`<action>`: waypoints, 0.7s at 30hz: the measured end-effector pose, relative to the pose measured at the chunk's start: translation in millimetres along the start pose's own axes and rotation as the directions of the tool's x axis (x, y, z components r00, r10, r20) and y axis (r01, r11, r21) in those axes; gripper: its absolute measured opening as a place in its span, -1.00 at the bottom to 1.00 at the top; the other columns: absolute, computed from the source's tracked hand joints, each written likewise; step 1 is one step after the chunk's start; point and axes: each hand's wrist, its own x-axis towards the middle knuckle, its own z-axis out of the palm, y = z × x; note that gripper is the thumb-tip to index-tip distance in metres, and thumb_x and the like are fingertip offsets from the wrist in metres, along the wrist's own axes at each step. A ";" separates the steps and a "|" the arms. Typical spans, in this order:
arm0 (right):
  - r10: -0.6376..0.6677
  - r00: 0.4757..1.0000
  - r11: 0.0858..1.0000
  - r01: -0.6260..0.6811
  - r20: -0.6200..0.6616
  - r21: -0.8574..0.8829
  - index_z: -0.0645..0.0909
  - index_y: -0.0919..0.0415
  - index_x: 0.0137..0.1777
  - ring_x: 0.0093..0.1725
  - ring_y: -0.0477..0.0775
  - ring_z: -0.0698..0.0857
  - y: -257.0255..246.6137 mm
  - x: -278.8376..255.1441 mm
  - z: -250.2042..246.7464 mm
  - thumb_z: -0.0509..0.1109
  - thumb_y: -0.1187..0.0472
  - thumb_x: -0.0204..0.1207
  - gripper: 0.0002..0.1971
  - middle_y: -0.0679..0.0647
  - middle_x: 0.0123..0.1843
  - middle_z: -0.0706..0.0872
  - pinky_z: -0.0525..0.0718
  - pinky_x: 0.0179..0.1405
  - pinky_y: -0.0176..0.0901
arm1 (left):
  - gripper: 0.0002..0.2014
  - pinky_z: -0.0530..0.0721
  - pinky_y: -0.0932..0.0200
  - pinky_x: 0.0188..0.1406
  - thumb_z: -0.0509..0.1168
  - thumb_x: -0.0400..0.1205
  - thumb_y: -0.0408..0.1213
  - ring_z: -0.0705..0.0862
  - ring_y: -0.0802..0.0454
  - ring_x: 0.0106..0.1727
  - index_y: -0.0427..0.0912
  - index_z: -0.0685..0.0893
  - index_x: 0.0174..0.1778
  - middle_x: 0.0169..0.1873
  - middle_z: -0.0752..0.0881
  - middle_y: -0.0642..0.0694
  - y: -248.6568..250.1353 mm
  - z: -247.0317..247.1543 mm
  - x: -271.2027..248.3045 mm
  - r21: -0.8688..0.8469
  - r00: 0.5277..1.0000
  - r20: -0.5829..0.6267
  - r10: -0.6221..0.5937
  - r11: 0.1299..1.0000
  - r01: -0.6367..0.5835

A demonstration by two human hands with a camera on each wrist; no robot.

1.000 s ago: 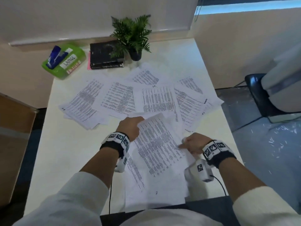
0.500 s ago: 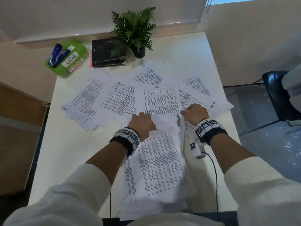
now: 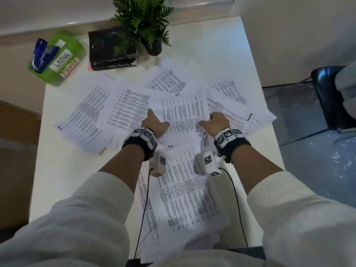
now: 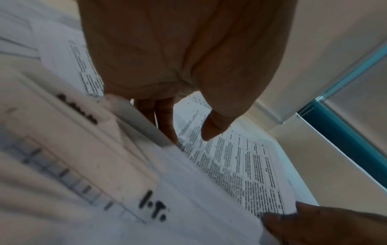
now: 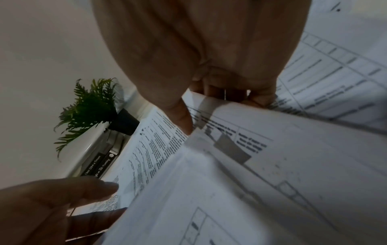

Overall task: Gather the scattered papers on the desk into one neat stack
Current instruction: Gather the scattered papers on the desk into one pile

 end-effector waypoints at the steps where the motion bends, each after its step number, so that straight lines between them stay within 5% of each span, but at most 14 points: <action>1: 0.002 1.000 0.999 -0.003 0.026 0.033 0.52 0.23 -0.12 -0.21 0.10 0.62 1.9 0.3 3.2 0.47 0.07 0.52 -0.75 0.09 -0.22 0.61 0.41 -0.50 -0.24 | -0.13 0.54 0.13 -0.23 0.27 0.70 -0.07 0.62 -0.14 0.02 -0.21 -0.17 0.74 0.41 0.55 -0.32 3.5 3.5 0.5 -0.024 1.000 0.017 -0.017 1.000 0.018; 4: -0.083 0.996 0.983 0.079 0.017 0.166 0.58 0.29 -0.09 -0.09 0.20 0.74 14.3 -0.5 11.6 0.40 0.27 0.53 -0.92 0.18 -0.04 0.75 0.70 -0.27 -0.11 | -0.20 0.54 0.09 -0.01 0.27 0.68 -0.07 0.63 -0.22 0.23 -0.21 -0.02 0.73 0.50 0.49 -0.29 6.2 11.4 -1.8 -0.068 1.000 0.003 -0.024 0.997 0.024; 7: -0.124 0.974 0.893 0.193 -0.190 0.407 0.66 0.23 0.11 -0.13 0.09 0.76 25.1 -11.8 9.6 0.30 0.31 0.60 -0.84 0.09 -0.01 0.78 0.76 -0.17 -0.12 | -0.27 0.63 -0.09 0.22 0.28 0.62 -0.04 0.63 -0.28 0.31 -0.08 0.17 0.70 0.35 0.60 -0.27 -0.4 11.1 -6.4 -0.044 0.986 -0.155 0.055 0.997 -0.062; 10: -0.013 0.880 0.681 0.356 -0.475 0.640 0.66 0.09 -0.02 -0.12 -0.05 0.71 29.9 -26.4 -4.2 0.30 0.40 0.62 -0.80 0.00 -0.02 0.73 0.70 -0.14 -0.14 | -0.26 0.44 -0.28 0.44 0.32 0.58 0.02 0.50 -0.29 0.46 -0.03 0.24 0.67 0.46 0.49 -0.26 -1.9 1.4 -11.5 0.004 0.921 -0.364 0.139 0.989 -0.148; 12: 0.036 0.851 0.535 0.427 -0.525 0.729 0.63 0.03 -0.09 0.07 0.00 0.72 29.7 -30.1 -16.9 0.34 0.39 0.60 -0.79 -0.02 0.08 0.75 0.70 0.07 -0.06 | -0.23 0.38 -0.26 0.52 0.35 0.59 0.00 0.42 -0.21 0.55 -0.05 0.20 0.69 0.54 0.43 -0.21 0.5 -6.3 -18.2 -0.047 0.863 -0.448 0.232 0.958 -0.282; 14: 0.035 0.879 0.397 0.424 -0.476 0.814 0.67 0.02 0.03 0.18 0.08 0.73 24.8 -31.5 -26.8 0.37 0.41 0.55 -0.75 0.01 0.17 0.77 0.71 0.22 0.09 | -0.22 0.38 -0.20 0.56 0.36 0.60 -0.04 0.39 -0.12 0.59 -0.04 0.16 0.71 0.58 0.41 -0.14 5.1 -14.2 -27.9 -0.147 0.813 -0.487 0.319 0.888 -0.436; 17: -0.076 0.917 0.235 0.397 -0.390 0.887 0.68 0.02 0.07 0.04 0.08 0.71 6.9 -38.0 -36.6 0.37 0.50 0.54 -0.67 0.02 0.06 0.77 0.74 0.07 -0.08 | -0.20 0.47 -0.08 0.52 0.39 0.59 -0.03 0.47 -0.08 0.53 0.04 0.14 0.71 0.54 0.48 -0.09 13.6 -26.3 -46.1 -0.215 0.775 -0.489 0.401 0.806 -0.552; 19: -0.207 0.930 0.248 0.351 -0.305 0.903 0.67 0.08 0.07 -0.07 0.01 0.73 -5.0 -46.0 -40.5 0.38 0.45 0.56 -0.75 -0.03 -0.05 0.78 0.75 -0.17 -0.23 | -0.27 0.65 -0.05 0.33 0.37 0.57 -0.04 0.63 -0.07 0.35 0.07 0.22 0.65 0.39 0.62 -0.05 13.4 -37.7 -58.1 -0.247 0.768 -0.510 0.388 0.789 -0.563; 21: -0.321 0.936 0.329 0.255 -0.146 0.909 0.61 0.12 0.06 -0.22 -0.04 0.76 -8.7 -52.0 -40.5 0.34 0.41 0.63 -0.84 -0.08 -0.23 0.78 0.72 -0.28 -0.15 | -0.48 0.77 -0.09 0.15 0.32 0.58 -0.18 0.72 -0.06 0.17 0.01 0.43 0.50 0.23 0.71 -0.03 -1.4 -47.4 -65.3 -0.315 0.816 -0.483 0.318 0.806 -0.500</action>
